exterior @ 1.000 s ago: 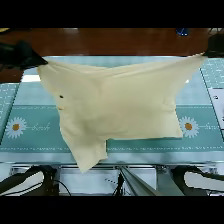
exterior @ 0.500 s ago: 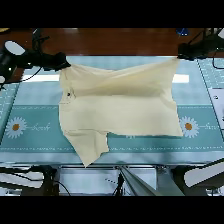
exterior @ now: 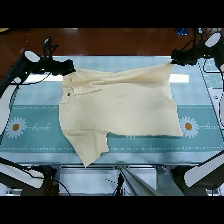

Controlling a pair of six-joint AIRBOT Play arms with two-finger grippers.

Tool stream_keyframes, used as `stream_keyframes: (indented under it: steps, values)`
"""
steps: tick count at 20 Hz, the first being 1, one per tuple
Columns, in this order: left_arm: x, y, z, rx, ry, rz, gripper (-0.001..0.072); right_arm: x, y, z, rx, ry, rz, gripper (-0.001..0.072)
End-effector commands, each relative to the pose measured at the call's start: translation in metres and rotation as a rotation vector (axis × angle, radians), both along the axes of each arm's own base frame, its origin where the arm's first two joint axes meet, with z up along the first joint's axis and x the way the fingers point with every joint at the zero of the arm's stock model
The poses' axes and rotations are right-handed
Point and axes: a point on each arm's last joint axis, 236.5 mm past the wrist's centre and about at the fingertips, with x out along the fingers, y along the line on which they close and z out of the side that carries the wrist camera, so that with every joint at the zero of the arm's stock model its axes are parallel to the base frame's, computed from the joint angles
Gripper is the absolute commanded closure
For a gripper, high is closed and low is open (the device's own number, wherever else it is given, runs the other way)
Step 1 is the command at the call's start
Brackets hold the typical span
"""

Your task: Fold the shirts.

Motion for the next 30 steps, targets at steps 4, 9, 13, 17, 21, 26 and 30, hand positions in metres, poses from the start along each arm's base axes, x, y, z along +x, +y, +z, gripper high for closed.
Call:
stream_keyframes:
  steps: [4,9,13,17,21,26,30]
  values:
    - [-0.044,-0.006,0.027,-0.003,0.084,-0.201,0.0684,-0.039,0.008,0.02,0.006,0.103,0.057,0.0694]
    - [-0.116,0.006,0.019,-0.006,0.395,-0.286,0.0685,-0.092,0.012,0.026,-0.009,0.28,0.125,0.0694]
    - [-0.133,0.02,-0.01,0.054,0.485,-0.25,0.0685,-0.111,-0.005,0.01,-0.081,0.389,0.104,0.0694]
    - [-0.142,0.017,-0.029,0.032,0.551,-0.233,0.0681,-0.113,-0.001,-0.004,-0.055,0.429,0.098,0.0689]
    - [-0.147,0.016,-0.019,0.014,0.565,-0.259,0.0256,-0.128,-0.001,0.002,-0.075,0.455,0.198,0.0384]
    - [-0.195,0.08,0.007,0.118,0.7,-0.215,0.025,-0.188,-0.055,0.055,-0.057,0.545,0.081,0.0347]
    - [-0.257,0.092,-0.011,0.05,0.741,-0.11,0.0234,-0.237,-0.094,0.062,0.027,0.562,-0.044,0.0344]
